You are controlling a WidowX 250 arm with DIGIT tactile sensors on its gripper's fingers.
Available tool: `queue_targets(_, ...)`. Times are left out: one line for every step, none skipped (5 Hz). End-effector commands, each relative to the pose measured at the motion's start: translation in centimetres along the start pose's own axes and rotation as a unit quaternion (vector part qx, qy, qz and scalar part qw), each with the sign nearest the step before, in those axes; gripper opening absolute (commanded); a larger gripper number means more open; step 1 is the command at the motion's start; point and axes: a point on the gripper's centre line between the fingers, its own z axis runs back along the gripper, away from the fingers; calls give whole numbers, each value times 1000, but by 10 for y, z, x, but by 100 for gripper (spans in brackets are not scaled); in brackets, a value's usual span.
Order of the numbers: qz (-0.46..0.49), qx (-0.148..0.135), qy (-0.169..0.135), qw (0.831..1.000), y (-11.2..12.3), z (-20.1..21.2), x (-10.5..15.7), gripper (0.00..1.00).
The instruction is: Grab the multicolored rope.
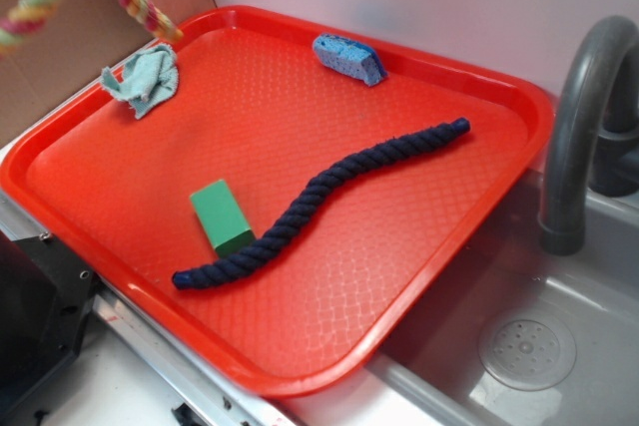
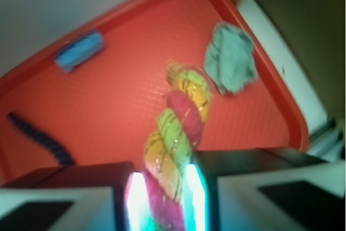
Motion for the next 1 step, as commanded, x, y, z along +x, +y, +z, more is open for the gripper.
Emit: queue_targets(-123, -56, -32, 990, -10, 24, -5, 0)
